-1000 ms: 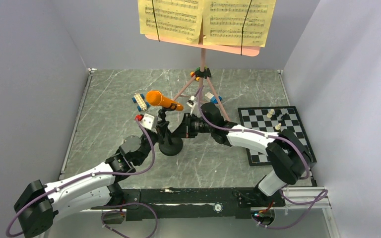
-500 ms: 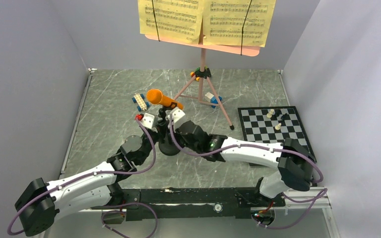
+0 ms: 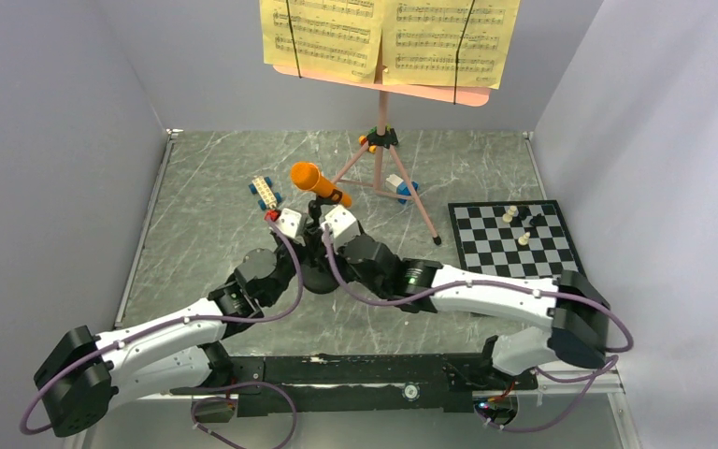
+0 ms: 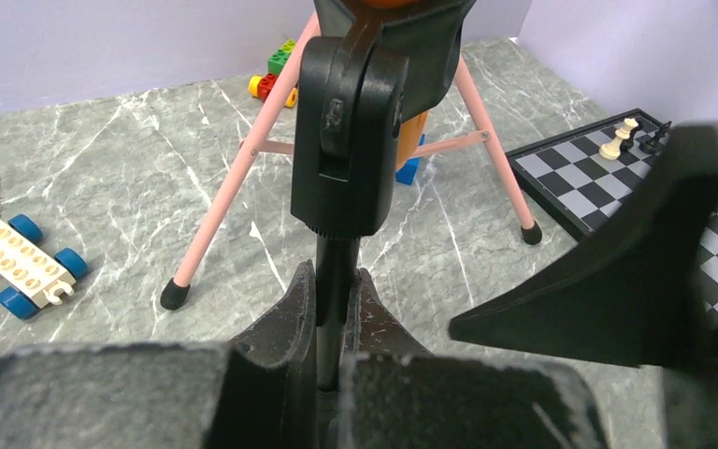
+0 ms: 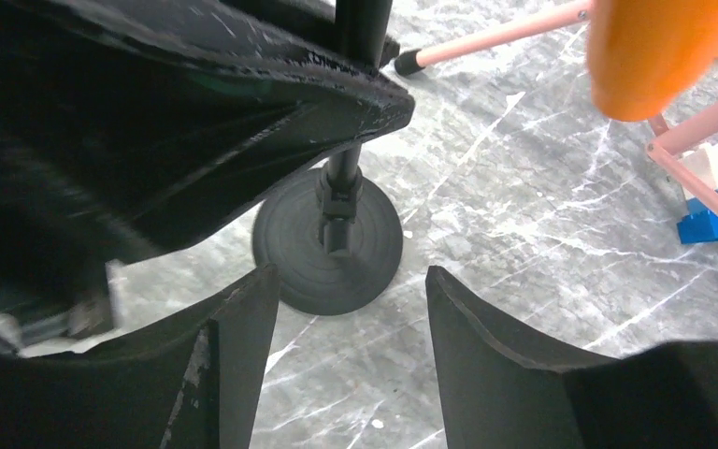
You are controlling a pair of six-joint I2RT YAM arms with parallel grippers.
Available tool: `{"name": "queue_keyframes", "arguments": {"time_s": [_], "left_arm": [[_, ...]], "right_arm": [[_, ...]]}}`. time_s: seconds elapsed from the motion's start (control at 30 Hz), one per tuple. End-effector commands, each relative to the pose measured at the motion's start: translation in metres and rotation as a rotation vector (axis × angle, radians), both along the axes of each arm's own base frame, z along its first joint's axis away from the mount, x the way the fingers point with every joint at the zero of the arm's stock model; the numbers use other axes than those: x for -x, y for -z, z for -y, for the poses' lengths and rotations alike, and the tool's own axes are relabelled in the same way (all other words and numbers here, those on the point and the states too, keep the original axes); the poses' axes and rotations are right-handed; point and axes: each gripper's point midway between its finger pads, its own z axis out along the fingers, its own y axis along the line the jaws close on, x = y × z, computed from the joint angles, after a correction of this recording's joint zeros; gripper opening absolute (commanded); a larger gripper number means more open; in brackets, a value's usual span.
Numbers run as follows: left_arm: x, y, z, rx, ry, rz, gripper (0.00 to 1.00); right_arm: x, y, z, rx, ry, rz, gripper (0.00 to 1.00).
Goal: Pack up the instrument practice props
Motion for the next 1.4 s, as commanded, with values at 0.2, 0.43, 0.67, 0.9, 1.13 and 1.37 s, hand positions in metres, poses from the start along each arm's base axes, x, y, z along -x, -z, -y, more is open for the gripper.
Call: {"name": "queue_keyframes", "arguments": {"time_s": [0.2, 0.43, 0.67, 0.9, 1.13, 1.37], "left_arm": [[0.014, 0.073, 0.005, -0.155, 0.042, -0.205, 0.0], [0.01, 0.096, 0.0, -0.265, 0.0, -0.27, 0.0], [0.02, 0.093, 0.007, -0.243, 0.056, -0.17, 0.0], [0.034, 0.089, 0.016, -0.275, 0.13, -0.042, 0.0], [0.035, 0.087, 0.009, -0.219, 0.09, -0.055, 0.0], [0.035, 0.077, 0.013, -0.164, 0.094, -0.064, 0.1]], "right_arm": [[0.012, -0.05, 0.042, -0.31, 0.061, -0.125, 0.65], [0.006, -0.041, 0.061, -0.318, 0.11, -0.142, 0.64], [0.005, -0.036, 0.068, -0.316, 0.123, -0.142, 0.64], [0.002, -0.026, 0.074, -0.307, 0.135, -0.151, 0.64], [0.001, -0.025, 0.076, -0.314, 0.133, -0.16, 0.64], [0.002, -0.023, 0.077, -0.308, 0.137, -0.165, 0.64]]}}
